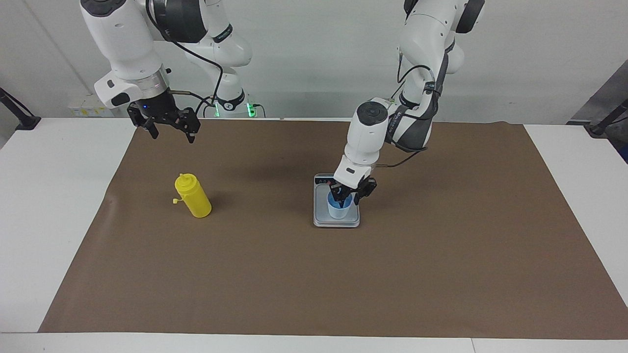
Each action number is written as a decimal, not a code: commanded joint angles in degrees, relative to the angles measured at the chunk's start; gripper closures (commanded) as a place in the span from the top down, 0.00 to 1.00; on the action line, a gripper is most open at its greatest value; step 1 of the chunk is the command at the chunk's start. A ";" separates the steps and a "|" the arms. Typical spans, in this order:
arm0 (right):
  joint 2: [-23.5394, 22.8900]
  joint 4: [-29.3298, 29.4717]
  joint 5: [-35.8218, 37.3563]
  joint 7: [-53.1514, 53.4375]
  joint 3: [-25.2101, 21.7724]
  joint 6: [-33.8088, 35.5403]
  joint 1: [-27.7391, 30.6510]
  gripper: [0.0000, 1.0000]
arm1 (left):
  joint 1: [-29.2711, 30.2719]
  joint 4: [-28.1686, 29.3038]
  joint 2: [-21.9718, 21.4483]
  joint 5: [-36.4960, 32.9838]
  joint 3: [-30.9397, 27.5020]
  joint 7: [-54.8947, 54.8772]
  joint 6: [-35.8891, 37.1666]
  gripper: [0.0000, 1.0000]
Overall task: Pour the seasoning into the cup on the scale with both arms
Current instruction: 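Release the cup on the scale and withdraw the left gripper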
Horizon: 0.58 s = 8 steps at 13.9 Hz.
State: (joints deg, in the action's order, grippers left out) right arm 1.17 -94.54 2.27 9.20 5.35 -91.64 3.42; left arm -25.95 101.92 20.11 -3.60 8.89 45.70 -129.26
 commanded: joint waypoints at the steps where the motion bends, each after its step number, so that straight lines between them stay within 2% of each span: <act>1: -0.82 0.75 -2.18 3.53 0.19 -1.53 0.53 1.00 | 1.50 -0.85 -4.10 -1.85 -0.98 0.27 4.62 1.00; 3: -2.31 2.77 -2.36 5.21 0.10 -0.04 0.88 1.00 | 3.96 -0.94 -7.35 -2.21 -0.98 -3.48 7.78 1.00; 8: -15.21 15.67 -6.31 18.03 -0.07 5.76 5.26 1.00 | 12.66 -1.20 -13.42 -0.45 -0.63 -18.61 16.04 1.00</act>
State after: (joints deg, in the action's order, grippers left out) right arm -6.67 -87.07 -2.11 23.04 5.15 -89.70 6.69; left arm -15.95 100.05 9.00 -4.60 7.67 31.21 -116.09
